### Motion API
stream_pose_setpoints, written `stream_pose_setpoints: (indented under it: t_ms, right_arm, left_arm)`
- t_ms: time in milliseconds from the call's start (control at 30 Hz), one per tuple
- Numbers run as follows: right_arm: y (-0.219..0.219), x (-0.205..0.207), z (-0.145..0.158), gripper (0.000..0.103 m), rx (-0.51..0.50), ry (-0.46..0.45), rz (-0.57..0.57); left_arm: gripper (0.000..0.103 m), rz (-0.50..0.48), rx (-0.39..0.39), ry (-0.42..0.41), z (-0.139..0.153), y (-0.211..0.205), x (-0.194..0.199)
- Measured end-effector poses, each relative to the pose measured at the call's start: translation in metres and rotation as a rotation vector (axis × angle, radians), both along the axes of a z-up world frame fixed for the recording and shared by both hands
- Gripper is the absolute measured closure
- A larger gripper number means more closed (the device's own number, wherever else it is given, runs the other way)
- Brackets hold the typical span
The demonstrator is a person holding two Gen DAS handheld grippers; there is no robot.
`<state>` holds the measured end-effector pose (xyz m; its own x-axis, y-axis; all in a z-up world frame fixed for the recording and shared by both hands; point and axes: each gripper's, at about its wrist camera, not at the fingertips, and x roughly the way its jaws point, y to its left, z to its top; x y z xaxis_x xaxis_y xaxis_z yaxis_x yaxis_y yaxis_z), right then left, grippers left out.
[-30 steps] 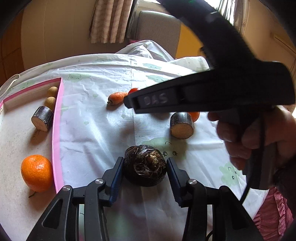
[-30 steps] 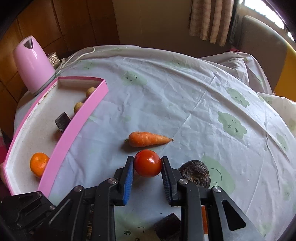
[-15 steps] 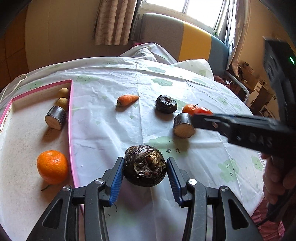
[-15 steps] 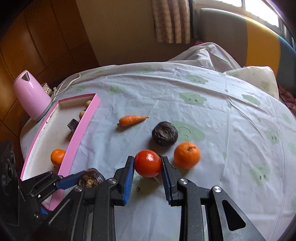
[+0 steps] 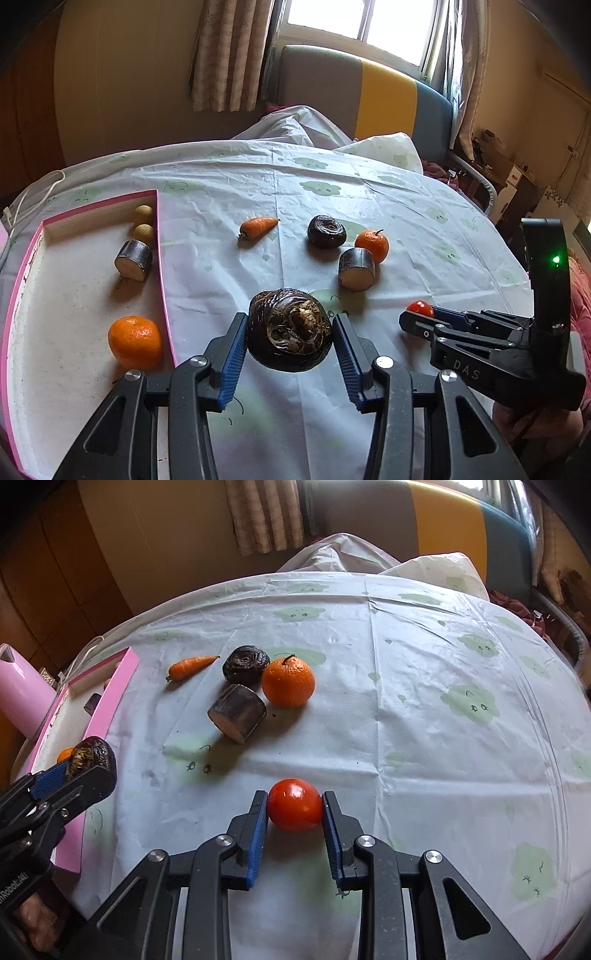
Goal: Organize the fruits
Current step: 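Hold the taro with the left tool while the right tool grasps the red tomato, then place the taro in the tray with the left tool while the right tool holds the tomato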
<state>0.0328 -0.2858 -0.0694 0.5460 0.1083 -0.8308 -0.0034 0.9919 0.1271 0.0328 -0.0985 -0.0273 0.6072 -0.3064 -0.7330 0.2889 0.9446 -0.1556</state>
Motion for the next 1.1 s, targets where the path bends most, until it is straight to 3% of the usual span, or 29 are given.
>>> stream_pose_setpoints:
  t_ms: [367,533,833,1100]
  right_arm:
    - [0.005,-0.001,-0.002,0.074,-0.031,-0.012,-0.004]
    - [0.005,0.000,-0.002,0.074,-0.037,-0.012,-0.005]
    - [0.005,-0.001,-0.003,0.074,-0.045,-0.016,-0.001]
    - [0.004,0.000,-0.002,0.074,-0.047,-0.014,0.001]
  left_arm:
    - [0.056,0.088,-0.045,-0.018,0.018,0.040,0.007]
    - [0.056,0.190,-0.068,-0.027,0.025,0.082,0.022]
    - [0.056,0.353,0.010,0.030,0.007,0.143,0.066]
    - [0.053,0.407,0.051,0.116,-0.015,0.150,0.086]
